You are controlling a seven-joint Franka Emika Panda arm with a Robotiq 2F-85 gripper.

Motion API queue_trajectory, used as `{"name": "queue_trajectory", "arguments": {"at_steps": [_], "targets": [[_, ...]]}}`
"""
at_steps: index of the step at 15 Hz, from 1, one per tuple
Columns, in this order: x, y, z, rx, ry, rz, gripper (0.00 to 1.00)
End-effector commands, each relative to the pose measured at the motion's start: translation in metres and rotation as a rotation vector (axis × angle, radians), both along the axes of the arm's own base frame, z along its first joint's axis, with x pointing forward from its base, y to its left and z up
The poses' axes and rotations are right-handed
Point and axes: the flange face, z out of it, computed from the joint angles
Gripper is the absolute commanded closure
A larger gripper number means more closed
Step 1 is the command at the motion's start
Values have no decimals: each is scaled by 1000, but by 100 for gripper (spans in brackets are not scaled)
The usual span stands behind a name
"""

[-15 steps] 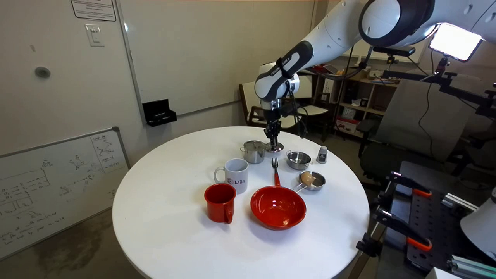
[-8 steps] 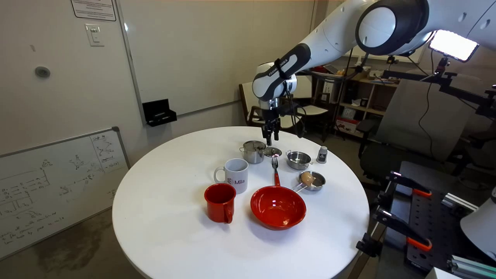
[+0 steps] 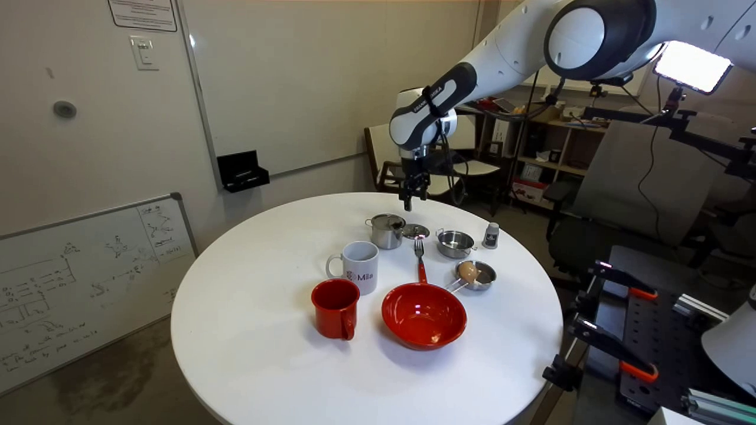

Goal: Take the lid off the pot

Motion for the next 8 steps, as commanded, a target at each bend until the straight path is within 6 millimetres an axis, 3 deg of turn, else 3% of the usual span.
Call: {"name": "queue_trajectory", "arguments": {"at_steps": [1, 3, 6, 7, 8], "targets": [[-20, -16, 41, -62, -48, -32, 0], [-26, -15, 61, -47, -84, -20, 0], [-30, 1, 96, -11, -164, 11, 0], [-14, -15, 72, -38, -135, -15, 0], [-15, -9, 83, -31, -150, -9, 0]]}}
